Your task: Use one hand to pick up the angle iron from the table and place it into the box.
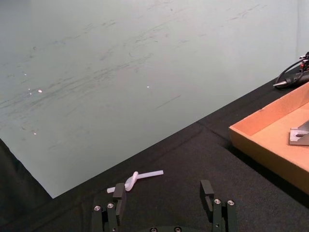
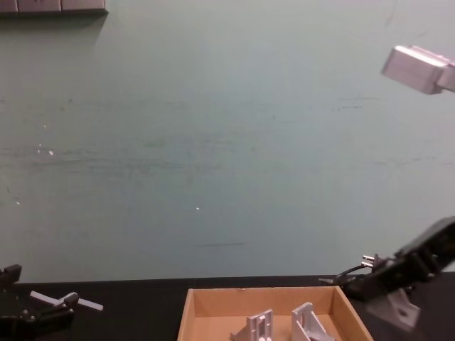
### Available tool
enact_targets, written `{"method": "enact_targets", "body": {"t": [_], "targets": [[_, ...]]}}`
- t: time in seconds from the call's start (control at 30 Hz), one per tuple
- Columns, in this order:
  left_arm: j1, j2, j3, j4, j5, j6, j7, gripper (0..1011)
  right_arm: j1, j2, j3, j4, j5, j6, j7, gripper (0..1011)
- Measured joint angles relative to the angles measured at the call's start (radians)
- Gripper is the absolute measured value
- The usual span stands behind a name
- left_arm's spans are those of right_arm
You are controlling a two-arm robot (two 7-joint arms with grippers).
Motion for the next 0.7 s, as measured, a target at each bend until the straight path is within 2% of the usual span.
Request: {"method": "enact_targets", "body": {"t": [0.1,0.13,0.23,0.3,0.33,0.43,0.7], "targets": [[0.0,0.0,0.0,0.0,0.0,0.0,0.0,1005,0.017,-0.04,-0.016,0.043,-0.021,-0.052,-0.011,453],[0.0,0.0,0.0,0.0,0.0,0.0,0.0,1005,0.017,-0.04,-0.016,0.043,-0.021,-0.052,-0.011,453],[0.0,0.0,0.0,0.0,0.0,0.0,0.0,1005,0.04,-0.08,-0.033,0.09,-0.047,-0.095,-0.02,453],[0.0,0.0,0.0,0.0,0.0,0.0,0.0,1005,0.05,-0.104,-0.045,0.119,-0.065,-0.115,-0.026,453],[0.0,0.0,0.0,0.0,0.0,0.0,0.0,1005,0.05,-0.104,-0.045,0.119,-0.065,-0.115,-0.026,453],[0.0,0.0,0.0,0.0,0.0,0.0,0.0,1005,0.064,-0.144,-0.064,0.16,-0.091,-0.146,-0.029,453],[0.0,0.0,0.0,0.0,0.0,0.0,0.0,1005,0.061,-0.215,-0.087,0.224,-0.136,-0.224,-0.053,453]]}}
